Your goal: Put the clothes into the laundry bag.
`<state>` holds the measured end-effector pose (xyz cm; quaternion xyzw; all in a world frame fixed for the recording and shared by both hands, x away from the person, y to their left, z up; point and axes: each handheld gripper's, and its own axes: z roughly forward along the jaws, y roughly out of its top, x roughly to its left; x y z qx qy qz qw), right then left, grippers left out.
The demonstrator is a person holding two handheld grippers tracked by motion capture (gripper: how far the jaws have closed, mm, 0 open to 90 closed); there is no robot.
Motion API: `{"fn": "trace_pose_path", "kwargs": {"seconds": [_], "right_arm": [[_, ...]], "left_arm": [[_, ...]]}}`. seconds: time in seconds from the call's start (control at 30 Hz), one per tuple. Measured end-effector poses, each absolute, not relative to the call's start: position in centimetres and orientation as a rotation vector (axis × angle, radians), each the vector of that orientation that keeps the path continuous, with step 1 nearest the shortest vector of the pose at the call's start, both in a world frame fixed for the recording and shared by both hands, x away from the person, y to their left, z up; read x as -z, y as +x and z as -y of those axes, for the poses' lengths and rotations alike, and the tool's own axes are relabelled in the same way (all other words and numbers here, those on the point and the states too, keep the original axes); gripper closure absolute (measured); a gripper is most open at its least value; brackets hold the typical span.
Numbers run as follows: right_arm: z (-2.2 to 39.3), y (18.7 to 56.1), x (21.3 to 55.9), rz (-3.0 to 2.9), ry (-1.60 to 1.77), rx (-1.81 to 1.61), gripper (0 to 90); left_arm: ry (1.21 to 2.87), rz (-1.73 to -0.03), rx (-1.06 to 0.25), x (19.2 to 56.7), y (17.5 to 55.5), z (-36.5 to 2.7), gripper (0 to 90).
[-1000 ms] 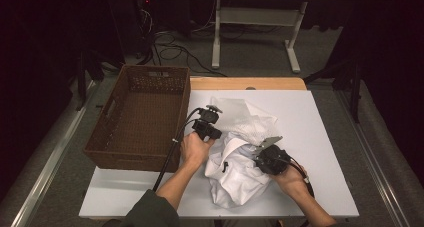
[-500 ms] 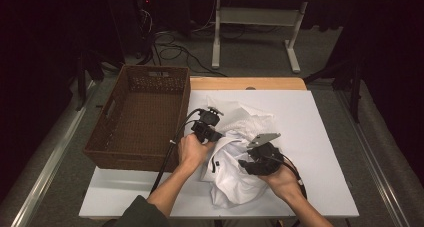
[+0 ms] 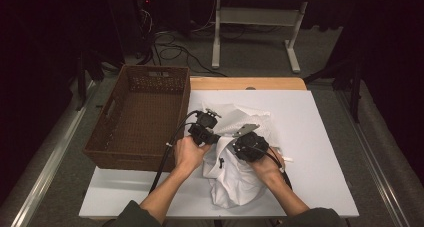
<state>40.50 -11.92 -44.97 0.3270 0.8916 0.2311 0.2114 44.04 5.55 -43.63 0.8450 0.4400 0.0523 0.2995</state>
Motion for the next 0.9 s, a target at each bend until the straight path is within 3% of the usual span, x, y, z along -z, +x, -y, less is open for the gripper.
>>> {"fn": "trace_pose_path", "kwargs": {"seconds": [0.07,0.1,0.47,0.7,0.9], "right_arm": [[12.2,41.2,45.5,-2.487,0.917,-0.606,77.9],[12.2,41.6,46.0,-2.493,0.882,-0.538,88.9],[14.8,44.5,46.7,-2.395,1.044,-0.495,89.9],[15.1,41.9,44.3,-2.424,1.055,-0.712,66.3],[14.7,38.0,42.1,-2.466,0.944,-0.874,58.6]], "left_arm": [[2.232,-1.166,-0.136,43.3,43.8,-5.8,86.7],[2.22,-1.168,-0.141,43.1,43.7,-5.9,86.8],[2.238,-1.179,-0.169,42.5,43.1,-6.8,87.0],[2.234,-1.188,-0.154,42.9,43.5,-6.6,86.6],[2.228,-1.193,-0.153,43.0,43.5,-6.4,86.5]]}}
